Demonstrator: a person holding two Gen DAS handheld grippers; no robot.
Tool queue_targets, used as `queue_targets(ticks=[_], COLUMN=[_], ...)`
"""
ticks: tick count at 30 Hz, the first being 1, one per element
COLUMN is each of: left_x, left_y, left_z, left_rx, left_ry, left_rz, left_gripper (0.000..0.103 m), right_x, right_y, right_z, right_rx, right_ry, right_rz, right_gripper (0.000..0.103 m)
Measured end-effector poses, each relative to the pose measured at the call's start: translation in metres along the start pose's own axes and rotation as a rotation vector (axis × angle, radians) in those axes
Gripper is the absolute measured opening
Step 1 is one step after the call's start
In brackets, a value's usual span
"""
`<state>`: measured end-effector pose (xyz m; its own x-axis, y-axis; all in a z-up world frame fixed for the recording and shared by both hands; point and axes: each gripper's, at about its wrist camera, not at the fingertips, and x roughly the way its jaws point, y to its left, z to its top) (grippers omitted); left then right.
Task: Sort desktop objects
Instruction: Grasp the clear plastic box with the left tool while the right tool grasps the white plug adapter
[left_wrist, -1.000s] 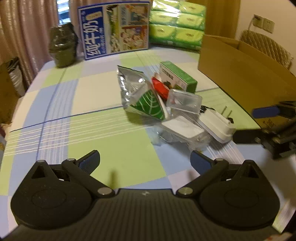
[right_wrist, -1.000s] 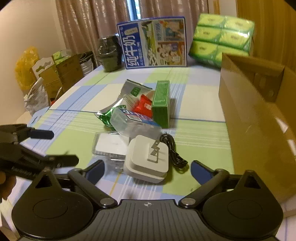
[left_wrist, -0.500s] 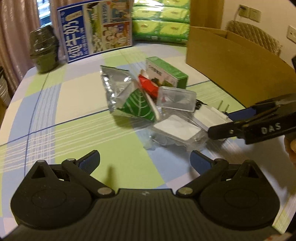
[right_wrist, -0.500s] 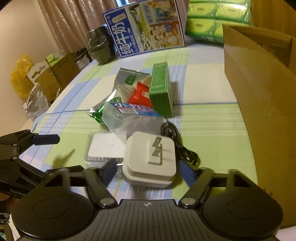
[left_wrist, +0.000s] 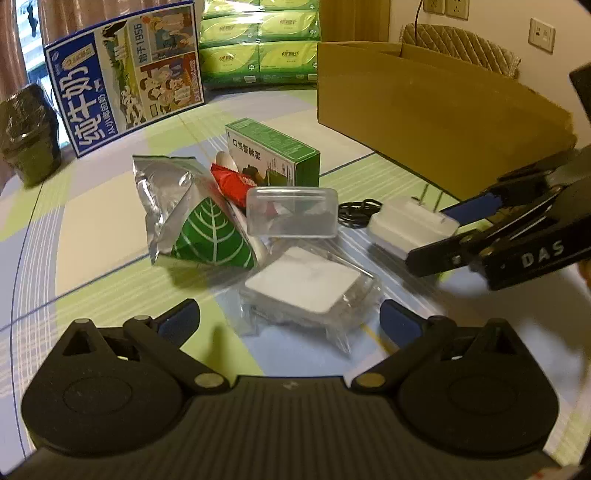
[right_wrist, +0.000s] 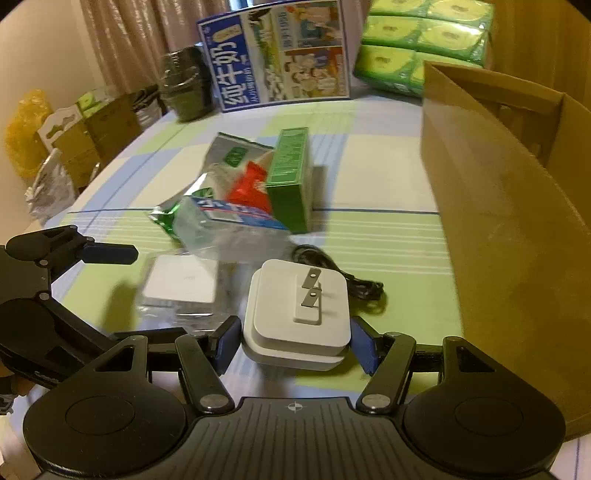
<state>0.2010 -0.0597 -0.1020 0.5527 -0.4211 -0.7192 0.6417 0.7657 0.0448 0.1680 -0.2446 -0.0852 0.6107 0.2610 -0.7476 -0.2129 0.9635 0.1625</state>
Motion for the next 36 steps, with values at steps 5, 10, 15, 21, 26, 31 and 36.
queue_targets(ticks=[5, 10, 15, 21, 26, 31, 36], left_x=[0.012, 0.017, 0.010, -0.017, -0.041, -0.039, -0.027], left_y=[-0.002, -0.005, -0.006, -0.014, -0.018, -0.012, -0.014], left_z=[0.003, 0.005, 0.004, -0.013, -0.029, -0.032, -0.029], left_rx=[0.008, -0.001, -0.028, -0.078, -0.081, -0.055, -0.025], left_ry=[-0.004, 0.002, 0.015, 0.065, 0.044, 0.041, 0.042], left_rz=[-0.028, -0.036, -0.006, 0.087, 0.076, 0.070, 0.048], left_gripper=[0.095, 0.082, 0.067, 0.067, 0.083, 0.086, 0.086], right_x=[-0.001, 0.000, 0.002, 0.000, -0.007, -0.006, 0.001], right_y=[-0.009, -0.010, -0.005, 0.004, 0.013, 0.010, 0.011], right_z=[0.003, 0.004, 0.002, -0.005, -0.017, -0.019, -0.019], right_rx=[0.039, 0.046, 0.027, -0.013, -0.069, -0.057, -0.057], right_ry=[-0.003, 0.010, 0.017, 0.023, 0.021, 0.018, 0.028], right_rz=[-0.004, 0.000, 0.002, 0.004, -0.016, -0.029, -0.023], right_gripper=[0.061, 0.061, 0.061, 0.061, 0.062, 0.073, 0.074])
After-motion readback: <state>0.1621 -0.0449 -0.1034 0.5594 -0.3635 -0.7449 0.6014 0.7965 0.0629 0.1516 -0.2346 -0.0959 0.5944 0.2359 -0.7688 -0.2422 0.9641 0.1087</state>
